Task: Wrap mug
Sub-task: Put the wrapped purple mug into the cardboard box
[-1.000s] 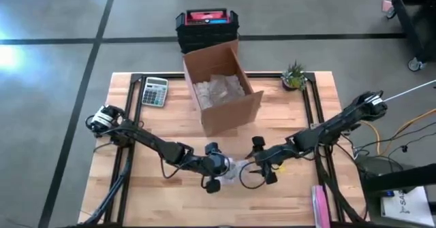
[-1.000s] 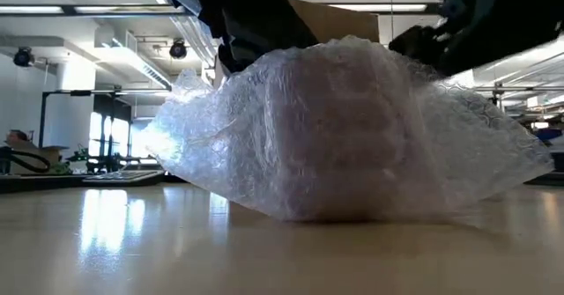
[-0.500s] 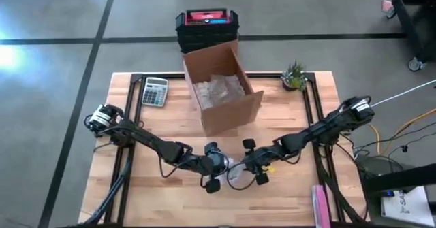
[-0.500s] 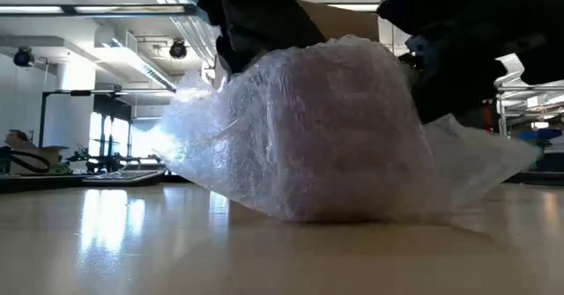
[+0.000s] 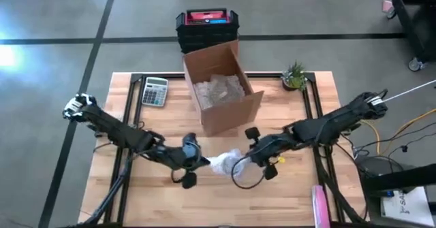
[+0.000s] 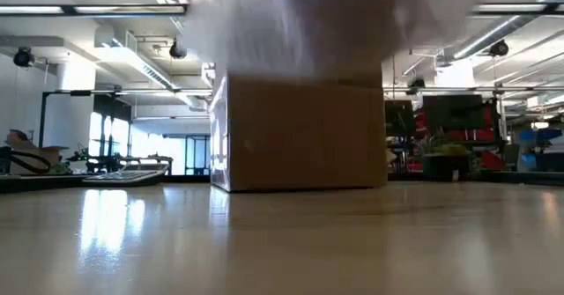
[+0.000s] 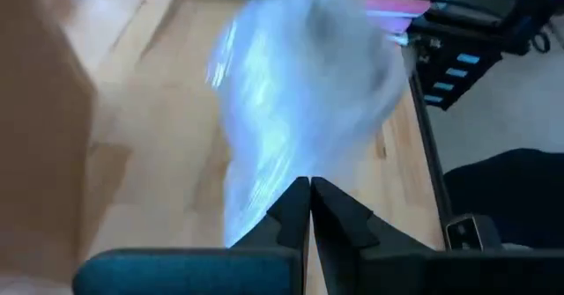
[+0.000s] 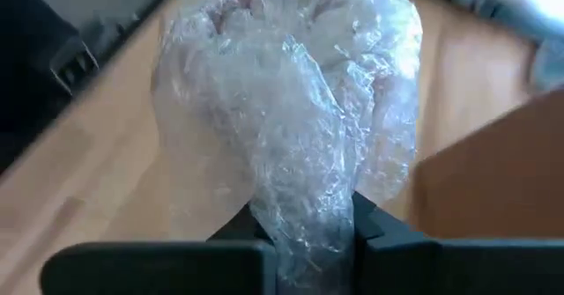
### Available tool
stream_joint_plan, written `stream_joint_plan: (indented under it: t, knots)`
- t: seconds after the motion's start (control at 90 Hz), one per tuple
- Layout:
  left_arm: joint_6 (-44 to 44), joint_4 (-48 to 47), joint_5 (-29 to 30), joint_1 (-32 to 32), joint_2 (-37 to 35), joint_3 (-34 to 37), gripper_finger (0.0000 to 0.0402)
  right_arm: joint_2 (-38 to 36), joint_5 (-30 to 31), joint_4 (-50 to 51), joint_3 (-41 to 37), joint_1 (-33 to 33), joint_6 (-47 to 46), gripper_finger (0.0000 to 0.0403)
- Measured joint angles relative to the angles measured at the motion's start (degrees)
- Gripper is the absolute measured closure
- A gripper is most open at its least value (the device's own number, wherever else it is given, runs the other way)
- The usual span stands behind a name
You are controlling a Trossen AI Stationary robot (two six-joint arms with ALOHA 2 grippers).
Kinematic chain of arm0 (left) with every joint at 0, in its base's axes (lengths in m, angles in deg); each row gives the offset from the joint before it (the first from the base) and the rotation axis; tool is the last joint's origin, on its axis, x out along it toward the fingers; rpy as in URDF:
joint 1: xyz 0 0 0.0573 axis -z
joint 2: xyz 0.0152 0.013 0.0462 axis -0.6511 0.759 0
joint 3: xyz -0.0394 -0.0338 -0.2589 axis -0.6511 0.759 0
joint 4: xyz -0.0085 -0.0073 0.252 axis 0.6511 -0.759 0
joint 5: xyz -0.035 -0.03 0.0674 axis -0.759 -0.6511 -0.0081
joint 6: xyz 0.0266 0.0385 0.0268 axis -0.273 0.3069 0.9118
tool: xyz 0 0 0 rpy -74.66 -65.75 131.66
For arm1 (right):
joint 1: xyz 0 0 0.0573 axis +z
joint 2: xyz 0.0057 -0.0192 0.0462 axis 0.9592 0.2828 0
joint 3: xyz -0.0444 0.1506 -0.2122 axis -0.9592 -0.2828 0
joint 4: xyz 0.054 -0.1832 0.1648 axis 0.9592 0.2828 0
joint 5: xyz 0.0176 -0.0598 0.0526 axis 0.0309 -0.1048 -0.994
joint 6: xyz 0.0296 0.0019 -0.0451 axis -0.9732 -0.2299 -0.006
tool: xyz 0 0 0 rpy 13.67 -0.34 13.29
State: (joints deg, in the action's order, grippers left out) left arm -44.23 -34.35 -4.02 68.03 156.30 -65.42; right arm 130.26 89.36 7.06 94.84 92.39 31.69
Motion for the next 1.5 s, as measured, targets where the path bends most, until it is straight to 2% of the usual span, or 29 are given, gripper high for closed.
stream_joint_plan:
  t: [0.167,0.289,0.4,0.622,0.756,0.989,1.156,1.378,1.5]
  knots:
    - [0.3,-4.1,0.3,0.0,-5.2,0.0,0.0402,-2.3,1.5,1.7,10.6,-4.6,6.7,0.0379]
    - [2.0,-7.1,0.5,0.1,-8.3,0.1,0.0402,-2.6,4.6,1.3,17.1,-11.1,11.8,0.0379]
    - [2.9,-9.3,4.4,0.1,-11.1,0.1,0.0402,-2.0,5.1,-1.1,20.1,-18.0,13.9,0.0379]
    - [6.1,-9.7,12.0,0.0,-12.5,0.1,0.0402,3.9,4.8,-12.5,21.7,-33.0,7.9,0.0379]
    - [6.5,-9.7,13.8,0.0,-10.5,0.1,0.0402,9.3,4.3,-9.9,21.7,-38.2,1.6,0.0379]
    - [6.3,-9.7,13.8,-0.1,-5.3,0.1,0.0402,15.6,2.4,-2.0,21.6,-39.2,-2.1,0.0378]
    - [6.2,-9.6,13.8,-0.1,-2.2,0.1,0.0402,19.3,1.5,-2.3,21.8,-39.1,-3.5,0.0378]
    - [4.9,-9.1,13.7,-0.1,-1.2,0.1,0.0402,23.5,1.1,-0.3,21.7,-39.3,-3.6,0.0378]
    - [4.7,-8.9,13.7,-0.1,-1.5,0.1,0.0402,25.9,-1.7,0.7,21.8,-39.3,-3.7,0.0372]
